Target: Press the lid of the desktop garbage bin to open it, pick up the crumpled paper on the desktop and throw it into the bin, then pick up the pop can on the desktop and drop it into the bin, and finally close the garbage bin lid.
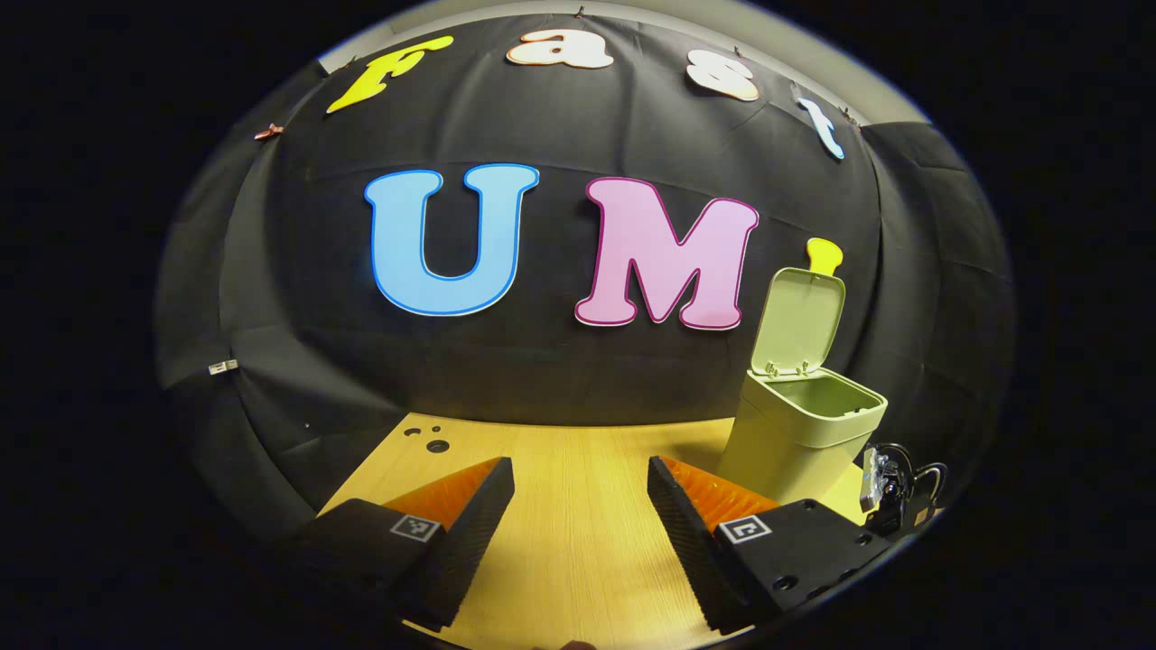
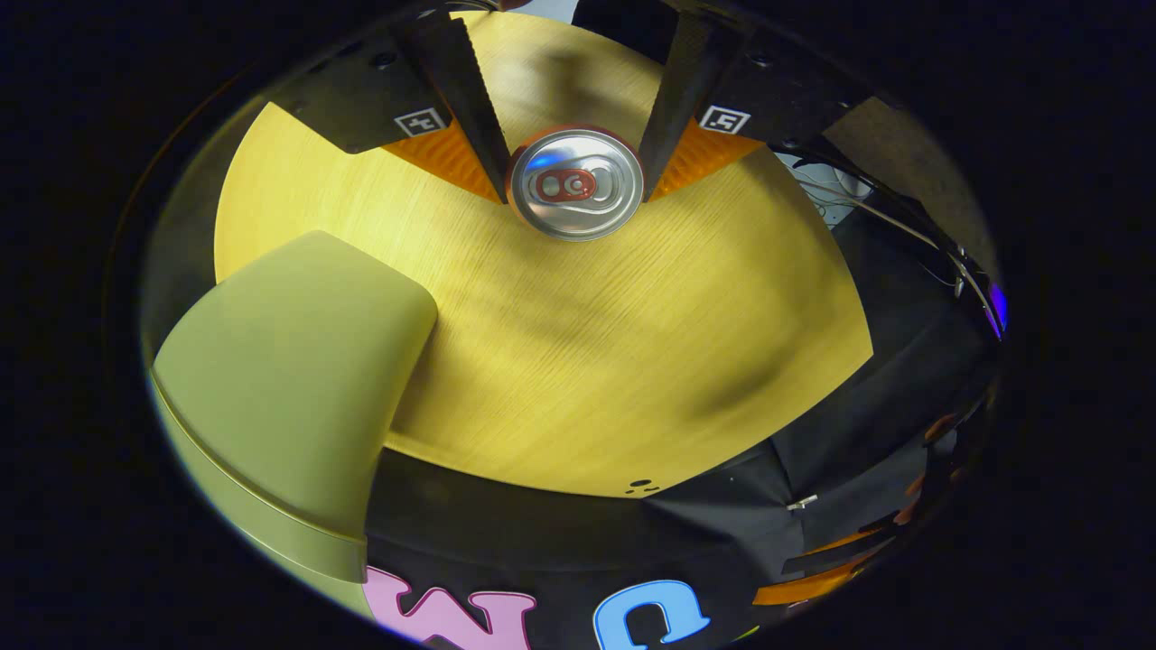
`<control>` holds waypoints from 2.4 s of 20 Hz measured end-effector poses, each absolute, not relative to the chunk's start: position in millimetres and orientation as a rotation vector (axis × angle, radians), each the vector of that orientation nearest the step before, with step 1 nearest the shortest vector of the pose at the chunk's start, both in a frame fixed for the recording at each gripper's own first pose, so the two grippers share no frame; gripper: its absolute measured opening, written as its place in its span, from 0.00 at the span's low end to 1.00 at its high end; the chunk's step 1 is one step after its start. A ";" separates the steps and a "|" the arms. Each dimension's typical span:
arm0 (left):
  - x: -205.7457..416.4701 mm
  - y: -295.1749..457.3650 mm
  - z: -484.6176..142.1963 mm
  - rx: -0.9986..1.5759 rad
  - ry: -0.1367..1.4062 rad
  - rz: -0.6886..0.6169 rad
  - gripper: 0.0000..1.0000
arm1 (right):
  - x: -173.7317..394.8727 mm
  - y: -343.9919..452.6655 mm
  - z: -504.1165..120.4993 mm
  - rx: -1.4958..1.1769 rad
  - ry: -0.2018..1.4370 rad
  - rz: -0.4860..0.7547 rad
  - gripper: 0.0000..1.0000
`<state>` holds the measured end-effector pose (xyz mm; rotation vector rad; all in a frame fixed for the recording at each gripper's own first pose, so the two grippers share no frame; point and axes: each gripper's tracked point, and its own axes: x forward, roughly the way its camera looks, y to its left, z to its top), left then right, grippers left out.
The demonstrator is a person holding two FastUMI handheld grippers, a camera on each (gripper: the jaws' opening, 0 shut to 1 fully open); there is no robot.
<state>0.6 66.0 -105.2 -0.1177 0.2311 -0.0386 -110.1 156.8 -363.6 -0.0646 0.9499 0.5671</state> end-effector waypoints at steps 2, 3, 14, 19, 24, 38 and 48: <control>1.0 65.8 -106.1 -0.126 0.234 -0.040 0.96 | -110.6 152.8 -359.6 -0.066 0.937 0.567 0.84; 1.0 64.5 -106.8 -0.130 0.234 -0.045 0.96 | -113.0 150.8 -357.2 -0.063 0.933 0.562 0.84; 6.6 55.4 -107.2 -0.145 0.237 -0.066 0.96 | -103.0 131.6 -289.2 -0.009 0.838 0.541 0.84; 9.5 52.0 -107.7 -0.149 0.237 -0.072 0.96 | -92.6 120.5 -243.2 0.004 0.783 0.538 0.84; 11.6 49.6 -107.3 -0.152 0.237 -0.078 0.96 | -72.0 109.4 -177.6 0.062 0.670 0.532 0.84; 6.0 45.7 -102.6 -0.152 0.233 -0.087 0.96 | 40.2 31.2 -70.7 0.156 0.410 0.379 0.84; 0.2 50.4 -99.4 -0.146 0.232 -0.072 0.96 | 118.1 -31.8 -118.9 0.201 0.478 0.219 0.83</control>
